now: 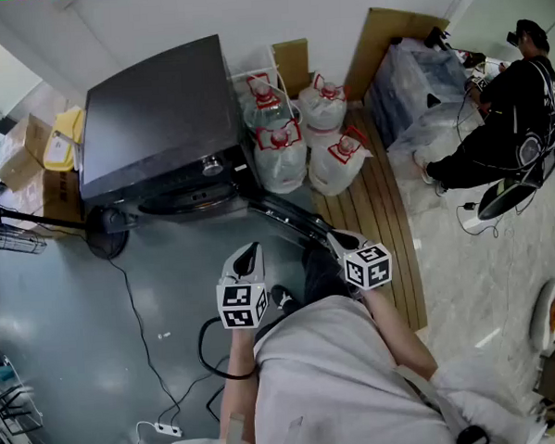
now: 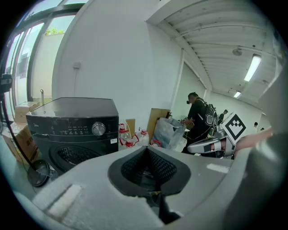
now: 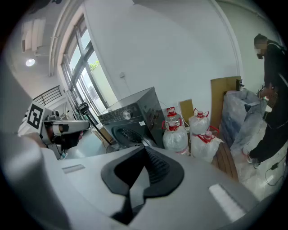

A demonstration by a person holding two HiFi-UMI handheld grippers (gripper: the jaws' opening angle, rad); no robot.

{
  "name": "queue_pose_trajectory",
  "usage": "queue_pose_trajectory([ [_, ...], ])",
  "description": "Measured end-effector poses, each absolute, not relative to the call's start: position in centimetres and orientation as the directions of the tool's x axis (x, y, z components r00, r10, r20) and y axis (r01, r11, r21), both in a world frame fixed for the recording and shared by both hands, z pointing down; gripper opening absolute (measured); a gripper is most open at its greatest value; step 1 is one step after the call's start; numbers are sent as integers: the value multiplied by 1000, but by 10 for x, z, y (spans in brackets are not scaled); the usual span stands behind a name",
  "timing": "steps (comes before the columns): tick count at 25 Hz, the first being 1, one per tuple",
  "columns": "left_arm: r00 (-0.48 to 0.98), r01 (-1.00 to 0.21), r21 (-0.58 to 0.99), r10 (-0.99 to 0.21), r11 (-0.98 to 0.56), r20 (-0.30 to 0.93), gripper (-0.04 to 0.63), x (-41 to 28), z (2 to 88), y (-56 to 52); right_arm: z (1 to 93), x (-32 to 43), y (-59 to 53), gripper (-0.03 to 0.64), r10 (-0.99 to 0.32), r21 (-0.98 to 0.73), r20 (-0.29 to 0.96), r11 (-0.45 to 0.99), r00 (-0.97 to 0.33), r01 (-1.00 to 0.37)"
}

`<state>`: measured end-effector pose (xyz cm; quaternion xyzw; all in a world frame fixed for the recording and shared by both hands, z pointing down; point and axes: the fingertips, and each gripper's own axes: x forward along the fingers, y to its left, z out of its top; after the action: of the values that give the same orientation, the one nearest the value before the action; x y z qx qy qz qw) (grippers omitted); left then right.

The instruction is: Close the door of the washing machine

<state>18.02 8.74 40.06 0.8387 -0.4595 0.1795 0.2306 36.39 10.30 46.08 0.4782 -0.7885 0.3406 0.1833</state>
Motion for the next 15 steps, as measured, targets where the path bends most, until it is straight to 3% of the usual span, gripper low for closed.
queue_pose_trajectory([
  [15, 510, -849, 208, -653, -485, 560, 5, 186, 419, 82, 476, 353, 93, 3, -578, -413, 628, 319, -521, -853],
])
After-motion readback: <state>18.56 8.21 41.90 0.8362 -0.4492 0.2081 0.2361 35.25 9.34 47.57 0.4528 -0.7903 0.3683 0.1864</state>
